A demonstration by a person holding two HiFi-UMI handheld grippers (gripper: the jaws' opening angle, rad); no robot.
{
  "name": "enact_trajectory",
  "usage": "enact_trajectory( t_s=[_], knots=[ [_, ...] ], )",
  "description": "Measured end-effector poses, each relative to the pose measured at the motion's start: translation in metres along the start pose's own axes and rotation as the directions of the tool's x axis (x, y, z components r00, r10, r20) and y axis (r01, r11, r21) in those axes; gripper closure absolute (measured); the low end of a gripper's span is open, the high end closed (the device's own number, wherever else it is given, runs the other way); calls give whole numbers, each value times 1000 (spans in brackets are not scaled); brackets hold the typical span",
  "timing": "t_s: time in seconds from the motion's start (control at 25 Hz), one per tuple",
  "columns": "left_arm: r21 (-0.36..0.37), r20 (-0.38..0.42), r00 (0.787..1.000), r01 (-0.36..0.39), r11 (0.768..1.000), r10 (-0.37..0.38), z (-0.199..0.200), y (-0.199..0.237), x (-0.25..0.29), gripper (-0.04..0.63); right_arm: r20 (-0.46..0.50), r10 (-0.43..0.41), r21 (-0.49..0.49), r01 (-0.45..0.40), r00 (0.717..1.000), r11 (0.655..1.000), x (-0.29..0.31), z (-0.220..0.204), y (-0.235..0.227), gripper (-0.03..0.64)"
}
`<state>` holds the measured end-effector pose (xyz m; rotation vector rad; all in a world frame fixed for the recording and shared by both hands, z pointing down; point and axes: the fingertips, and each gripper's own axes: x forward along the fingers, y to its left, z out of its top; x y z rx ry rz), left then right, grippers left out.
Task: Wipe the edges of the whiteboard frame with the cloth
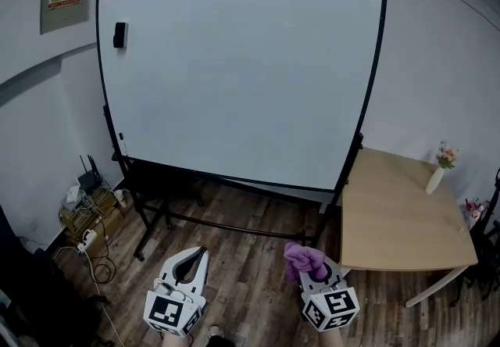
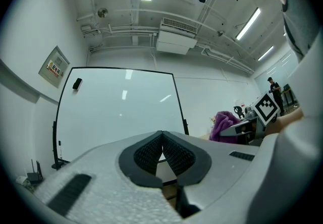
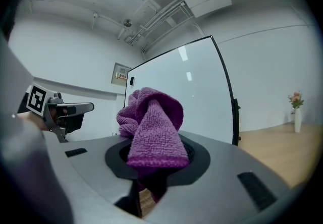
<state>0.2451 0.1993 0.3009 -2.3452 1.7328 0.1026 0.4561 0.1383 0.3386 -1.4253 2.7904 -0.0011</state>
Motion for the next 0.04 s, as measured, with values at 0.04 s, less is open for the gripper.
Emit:
enact_trajectory(
  t_s=[0.04],
  knots=[
    [0,-1,1000,1,1000,-1,0,-1,0,578,0,0,0,0,1000,1000,-1,0,0,531]
  ],
)
